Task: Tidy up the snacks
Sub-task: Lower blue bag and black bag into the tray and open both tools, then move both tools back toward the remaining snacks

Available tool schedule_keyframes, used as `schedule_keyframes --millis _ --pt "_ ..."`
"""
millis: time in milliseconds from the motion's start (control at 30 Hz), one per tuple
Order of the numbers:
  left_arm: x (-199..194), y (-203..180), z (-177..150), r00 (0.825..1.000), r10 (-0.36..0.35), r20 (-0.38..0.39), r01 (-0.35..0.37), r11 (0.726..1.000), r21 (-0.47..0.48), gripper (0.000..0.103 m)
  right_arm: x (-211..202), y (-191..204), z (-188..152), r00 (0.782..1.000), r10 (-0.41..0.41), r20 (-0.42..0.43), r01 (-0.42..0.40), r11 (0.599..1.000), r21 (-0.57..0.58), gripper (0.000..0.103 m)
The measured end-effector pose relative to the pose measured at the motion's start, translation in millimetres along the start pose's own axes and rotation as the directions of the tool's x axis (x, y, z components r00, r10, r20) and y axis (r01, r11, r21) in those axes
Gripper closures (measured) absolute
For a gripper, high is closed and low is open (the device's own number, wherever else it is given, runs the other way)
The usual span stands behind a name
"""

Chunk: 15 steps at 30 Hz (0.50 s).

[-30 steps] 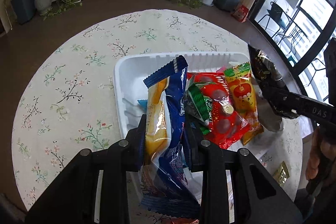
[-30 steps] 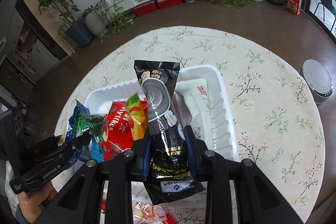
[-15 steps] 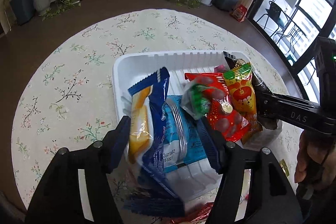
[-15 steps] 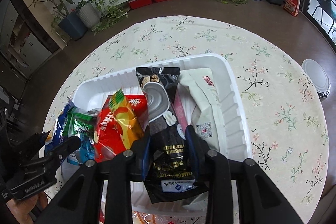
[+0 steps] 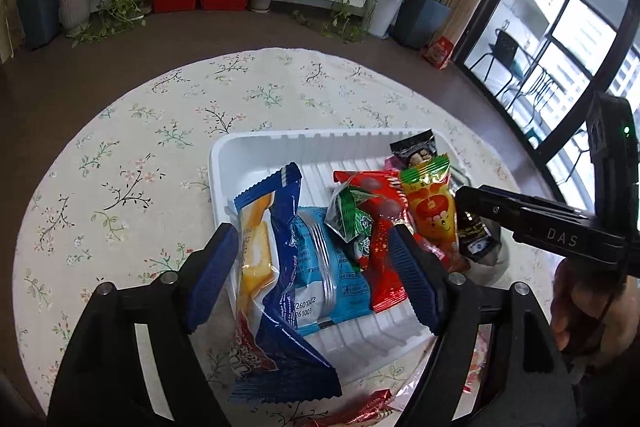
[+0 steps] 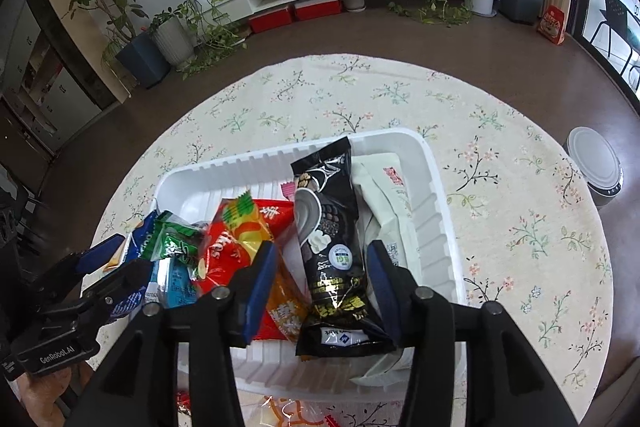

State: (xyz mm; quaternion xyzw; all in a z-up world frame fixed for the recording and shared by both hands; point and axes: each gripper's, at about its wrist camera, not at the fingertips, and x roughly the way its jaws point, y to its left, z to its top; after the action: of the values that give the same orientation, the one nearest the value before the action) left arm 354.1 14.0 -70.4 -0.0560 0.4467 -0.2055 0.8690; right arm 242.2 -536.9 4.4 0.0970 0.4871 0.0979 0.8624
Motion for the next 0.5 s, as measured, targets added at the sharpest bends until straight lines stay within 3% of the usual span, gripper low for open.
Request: schedule_keyframes --millis 233,300,500 --pt "-17.0 13.1 -6.8 0.999 -0.014 0.042 0.016 0.998 -0.053 0.024 -7.3 2.8 0.3 1.000 0.008 0.019 -0.008 1.000 -0.005 0.049" --pt "-25.5 18.6 -8.0 0.998 -0.014 0.065 0.019 0.997 -0.076 0.015 -9.2 3.7 -0.7 1.000 0.011 0.023 -0.011 1.000 -0.009 0.046" --pt "-61.6 26.2 -22.2 0.990 -0.011 0.142 0.026 0.995 -0.099 0.002 -25.8 1.0 -8.5 0.998 0.037 0.055 -0.037 0.999 -0.013 0.033"
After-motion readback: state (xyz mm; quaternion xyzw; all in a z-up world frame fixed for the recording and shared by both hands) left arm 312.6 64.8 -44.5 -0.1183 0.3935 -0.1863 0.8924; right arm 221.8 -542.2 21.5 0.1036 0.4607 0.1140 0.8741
